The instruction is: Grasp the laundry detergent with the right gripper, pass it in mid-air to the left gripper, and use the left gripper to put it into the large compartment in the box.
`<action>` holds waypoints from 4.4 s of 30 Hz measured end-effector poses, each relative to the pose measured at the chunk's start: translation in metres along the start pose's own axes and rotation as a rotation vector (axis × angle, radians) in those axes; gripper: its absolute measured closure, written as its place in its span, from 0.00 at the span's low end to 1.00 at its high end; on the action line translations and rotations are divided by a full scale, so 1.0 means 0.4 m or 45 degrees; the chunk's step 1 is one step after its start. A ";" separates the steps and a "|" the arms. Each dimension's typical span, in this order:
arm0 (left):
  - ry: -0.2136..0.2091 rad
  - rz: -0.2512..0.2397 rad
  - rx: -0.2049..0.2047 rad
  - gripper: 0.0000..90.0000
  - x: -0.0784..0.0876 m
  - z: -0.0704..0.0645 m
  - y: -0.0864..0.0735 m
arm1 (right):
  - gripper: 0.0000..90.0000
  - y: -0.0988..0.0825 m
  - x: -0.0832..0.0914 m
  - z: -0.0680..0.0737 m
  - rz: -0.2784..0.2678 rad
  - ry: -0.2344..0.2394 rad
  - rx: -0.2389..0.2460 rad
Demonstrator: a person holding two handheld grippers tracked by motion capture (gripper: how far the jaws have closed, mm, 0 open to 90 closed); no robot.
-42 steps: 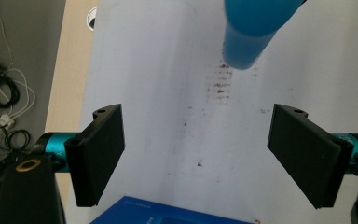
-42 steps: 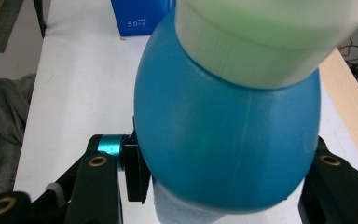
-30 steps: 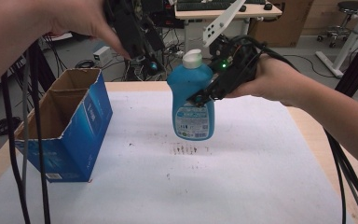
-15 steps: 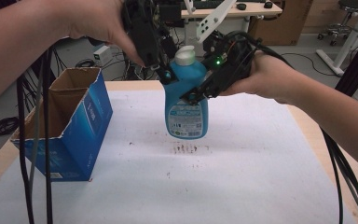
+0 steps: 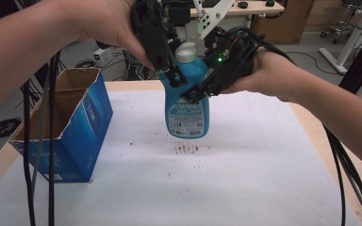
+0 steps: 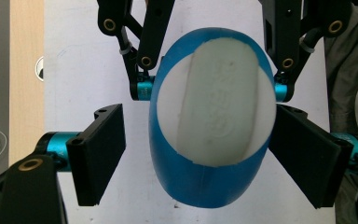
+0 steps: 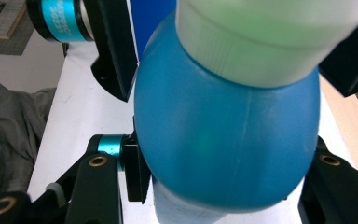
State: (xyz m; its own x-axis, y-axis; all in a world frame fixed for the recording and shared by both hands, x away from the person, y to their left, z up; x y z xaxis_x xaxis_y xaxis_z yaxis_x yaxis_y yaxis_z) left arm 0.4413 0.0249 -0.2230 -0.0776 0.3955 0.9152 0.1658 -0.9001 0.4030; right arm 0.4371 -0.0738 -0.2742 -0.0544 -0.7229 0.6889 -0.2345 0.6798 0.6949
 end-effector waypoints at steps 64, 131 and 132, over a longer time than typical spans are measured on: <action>-0.013 -0.041 0.011 0.42 0.000 -0.004 -0.003 | 0.49 0.004 -0.002 -0.005 -0.024 -0.001 -0.019; 0.398 -0.171 0.735 0.42 0.352 0.056 -0.350 | 0.14 -0.284 0.103 -0.013 0.613 -0.144 -0.327; 0.406 -0.169 0.756 0.42 0.357 0.057 -0.358 | 0.14 -0.286 0.107 -0.015 0.613 -0.149 -0.330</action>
State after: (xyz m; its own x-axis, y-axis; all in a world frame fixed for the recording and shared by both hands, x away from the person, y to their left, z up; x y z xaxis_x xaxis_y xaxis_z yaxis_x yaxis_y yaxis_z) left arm 0.4287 0.2145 -0.1498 -0.4054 0.3404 0.8484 0.6387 -0.5585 0.5293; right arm 0.4673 -0.1817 -0.3229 -0.2069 -0.3224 0.9237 0.0890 0.9340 0.3459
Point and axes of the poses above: each handheld gripper's, and its own axes: x roughly backward along the jaws, y roughly out of its top, z roughly to its left, the point moved 5 cm from there along -x, roughly forward along the jaws, and after that the axes turned 11 degrees about x, right-handed, at the moved point
